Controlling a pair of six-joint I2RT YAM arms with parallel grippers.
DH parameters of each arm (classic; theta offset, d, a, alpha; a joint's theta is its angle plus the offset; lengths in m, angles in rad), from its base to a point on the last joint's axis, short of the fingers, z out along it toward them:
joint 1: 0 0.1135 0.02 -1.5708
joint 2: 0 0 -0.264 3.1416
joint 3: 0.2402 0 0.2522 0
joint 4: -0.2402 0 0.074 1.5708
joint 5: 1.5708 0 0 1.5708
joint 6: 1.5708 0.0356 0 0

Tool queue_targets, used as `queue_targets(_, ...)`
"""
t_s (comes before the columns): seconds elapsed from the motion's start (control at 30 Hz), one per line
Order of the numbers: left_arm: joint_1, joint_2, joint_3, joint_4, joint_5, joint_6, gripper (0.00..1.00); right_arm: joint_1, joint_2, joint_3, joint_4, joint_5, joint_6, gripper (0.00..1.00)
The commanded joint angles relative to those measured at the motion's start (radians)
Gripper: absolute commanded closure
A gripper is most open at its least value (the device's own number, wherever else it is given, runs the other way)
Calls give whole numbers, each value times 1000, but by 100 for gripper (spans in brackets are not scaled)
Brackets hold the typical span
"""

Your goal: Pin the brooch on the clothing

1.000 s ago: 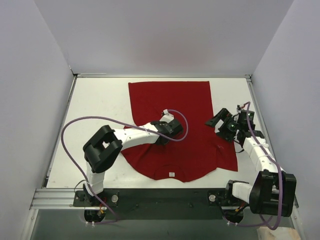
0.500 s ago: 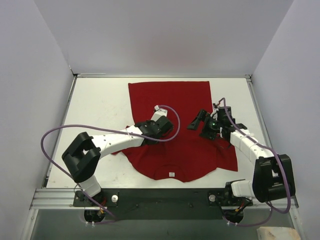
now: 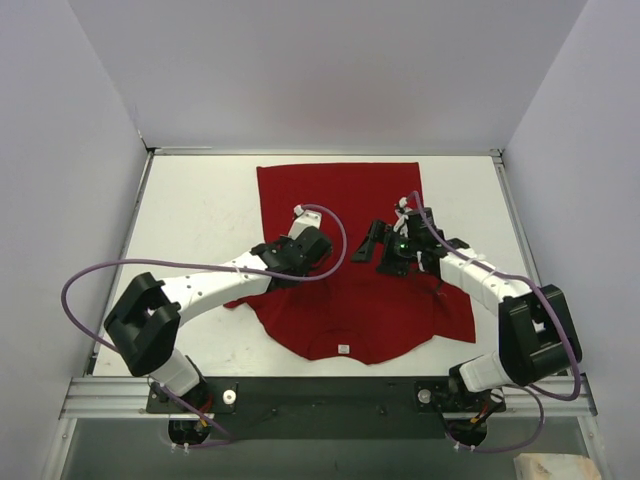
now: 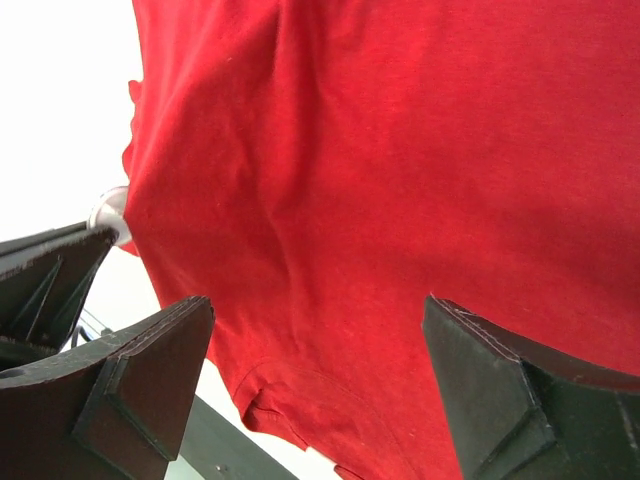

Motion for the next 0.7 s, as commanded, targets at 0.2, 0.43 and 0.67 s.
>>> queue_targets(0.2, 36, -34, 10, -50, -65, -22, 100, 72, 53, 82, 29, -1, 7, 14)
queue_targets(0.43, 41, -74, -5, -24, -50, -11, 100, 100, 82, 105, 34, -7, 5, 16)
queue_targets(0.67, 50, -126, -42, 45, 7, -1, 100, 127, 108, 117, 65, -24, 4, 16)
